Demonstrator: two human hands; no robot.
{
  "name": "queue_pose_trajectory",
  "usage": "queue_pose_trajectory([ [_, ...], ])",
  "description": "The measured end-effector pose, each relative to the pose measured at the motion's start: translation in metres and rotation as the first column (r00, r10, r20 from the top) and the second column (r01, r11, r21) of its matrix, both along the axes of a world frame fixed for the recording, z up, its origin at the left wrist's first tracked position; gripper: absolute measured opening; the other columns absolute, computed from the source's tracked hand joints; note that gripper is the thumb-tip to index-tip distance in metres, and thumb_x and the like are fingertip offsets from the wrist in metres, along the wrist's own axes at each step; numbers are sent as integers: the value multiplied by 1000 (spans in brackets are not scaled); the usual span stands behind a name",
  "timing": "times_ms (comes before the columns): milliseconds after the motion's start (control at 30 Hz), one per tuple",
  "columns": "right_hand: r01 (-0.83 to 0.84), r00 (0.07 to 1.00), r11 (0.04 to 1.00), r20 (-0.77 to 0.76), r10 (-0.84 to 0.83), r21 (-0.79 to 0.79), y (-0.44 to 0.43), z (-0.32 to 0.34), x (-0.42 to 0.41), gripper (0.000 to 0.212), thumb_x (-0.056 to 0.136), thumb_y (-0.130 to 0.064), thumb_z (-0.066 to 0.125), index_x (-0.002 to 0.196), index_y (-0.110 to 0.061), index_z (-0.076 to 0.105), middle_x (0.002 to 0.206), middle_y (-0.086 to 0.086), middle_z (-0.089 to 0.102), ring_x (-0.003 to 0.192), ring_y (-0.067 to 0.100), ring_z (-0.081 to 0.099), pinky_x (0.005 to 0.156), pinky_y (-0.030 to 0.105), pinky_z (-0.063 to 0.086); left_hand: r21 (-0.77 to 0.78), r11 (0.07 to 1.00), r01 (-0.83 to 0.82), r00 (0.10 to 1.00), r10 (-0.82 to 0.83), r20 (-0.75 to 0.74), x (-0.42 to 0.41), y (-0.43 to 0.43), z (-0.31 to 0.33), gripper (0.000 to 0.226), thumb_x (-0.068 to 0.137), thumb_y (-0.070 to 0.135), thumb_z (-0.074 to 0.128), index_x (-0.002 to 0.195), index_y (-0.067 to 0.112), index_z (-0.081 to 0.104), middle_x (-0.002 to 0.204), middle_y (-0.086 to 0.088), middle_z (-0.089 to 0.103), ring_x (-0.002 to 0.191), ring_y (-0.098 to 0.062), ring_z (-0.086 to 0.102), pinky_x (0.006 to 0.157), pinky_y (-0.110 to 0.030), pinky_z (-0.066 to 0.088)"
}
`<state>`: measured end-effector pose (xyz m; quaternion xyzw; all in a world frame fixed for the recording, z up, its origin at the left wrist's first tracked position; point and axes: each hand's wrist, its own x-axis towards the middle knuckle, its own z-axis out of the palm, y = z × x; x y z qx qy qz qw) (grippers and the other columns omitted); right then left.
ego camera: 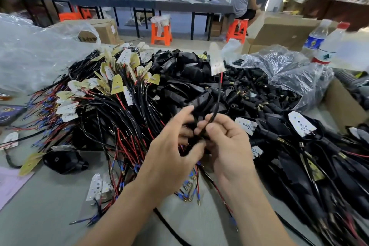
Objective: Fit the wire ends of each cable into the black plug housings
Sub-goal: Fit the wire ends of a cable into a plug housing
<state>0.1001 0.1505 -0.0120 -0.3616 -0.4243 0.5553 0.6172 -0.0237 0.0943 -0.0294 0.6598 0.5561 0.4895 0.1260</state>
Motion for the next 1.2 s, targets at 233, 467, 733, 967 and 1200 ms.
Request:
queue_pose_trajectory([
  [233,159,977,987,-140,-159,-7,13,6,16,21,99,5,54,95,-9,68,78,8,76,70,19,74,56,22,56,-79,993,-92,996,91,-5,4,-1,-5,19,103,25,59,111,35,73,69,15,64,53,-5,56,52,-14,39],
  [467,-181,958,983,229,173,17,4,-4,13,19,88,-8,60,83,-20,74,78,10,76,67,15,69,58,21,52,-7,986,-169,985,168,-24,5,5,-3,20,99,33,56,87,29,73,66,9,63,62,-10,59,58,-21,43],
  [733,-52,998,994,45,48,100,4,5,26,30,103,2,43,87,-15,61,81,4,75,69,13,68,57,21,54,-51,996,-69,997,70,29,6,1,-6,22,97,47,51,97,33,68,65,8,61,52,-5,52,50,-13,39],
  [967,-60,996,985,79,48,159,8,7,32,20,102,2,45,95,-14,55,76,11,74,60,21,67,51,23,49,-364,926,102,974,-168,-154,11,10,25,37,87,41,59,80,6,71,55,-7,50,49,-14,38,53,-33,40],
  [1200,-222,937,959,310,160,176,17,14,51,18,88,5,56,96,-11,60,74,14,71,55,22,60,51,29,48,-158,984,-78,997,75,-23,6,38,57,21,93,27,66,77,22,78,60,6,69,57,-13,65,60,-34,55],
])
